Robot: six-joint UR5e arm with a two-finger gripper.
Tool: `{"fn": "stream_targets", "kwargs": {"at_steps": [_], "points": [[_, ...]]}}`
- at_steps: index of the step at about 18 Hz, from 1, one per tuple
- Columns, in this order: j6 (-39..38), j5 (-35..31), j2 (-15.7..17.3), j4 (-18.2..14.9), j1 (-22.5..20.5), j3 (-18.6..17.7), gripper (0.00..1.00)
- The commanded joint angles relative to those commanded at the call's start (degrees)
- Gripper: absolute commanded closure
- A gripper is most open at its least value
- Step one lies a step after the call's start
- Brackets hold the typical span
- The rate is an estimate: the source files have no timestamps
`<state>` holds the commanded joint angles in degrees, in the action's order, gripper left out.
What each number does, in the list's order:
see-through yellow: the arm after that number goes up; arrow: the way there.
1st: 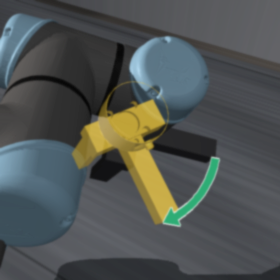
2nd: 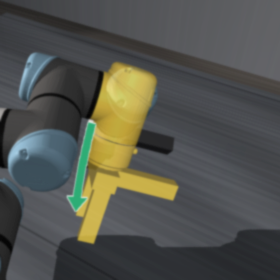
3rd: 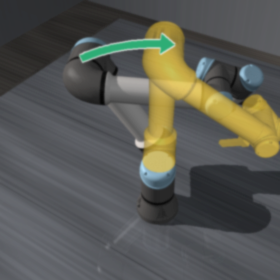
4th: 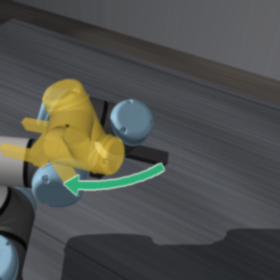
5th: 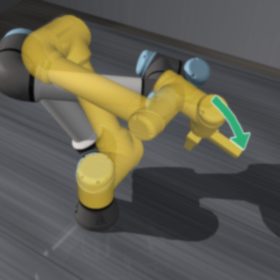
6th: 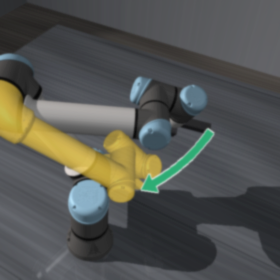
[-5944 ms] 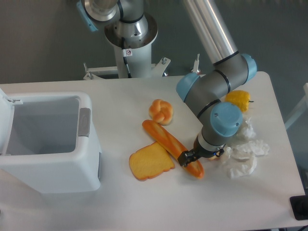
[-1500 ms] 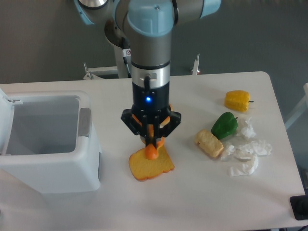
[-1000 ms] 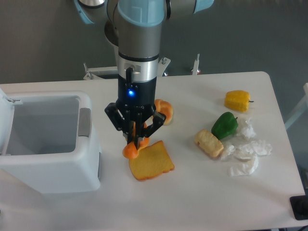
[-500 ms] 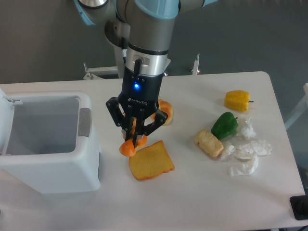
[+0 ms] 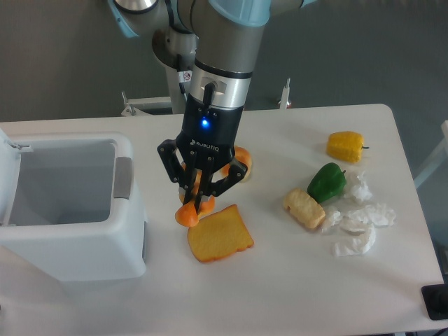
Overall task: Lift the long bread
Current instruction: 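Hold the baguette raised above the toast slice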
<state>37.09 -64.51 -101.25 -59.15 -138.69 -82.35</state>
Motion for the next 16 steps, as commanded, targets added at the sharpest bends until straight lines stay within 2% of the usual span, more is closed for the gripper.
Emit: {"fn": "stream_targets", "kwargs": {"at_steps": [16], "points": [[0.5,1.4,-0.1,0.2,-0.4,0.3,0.91]]}}
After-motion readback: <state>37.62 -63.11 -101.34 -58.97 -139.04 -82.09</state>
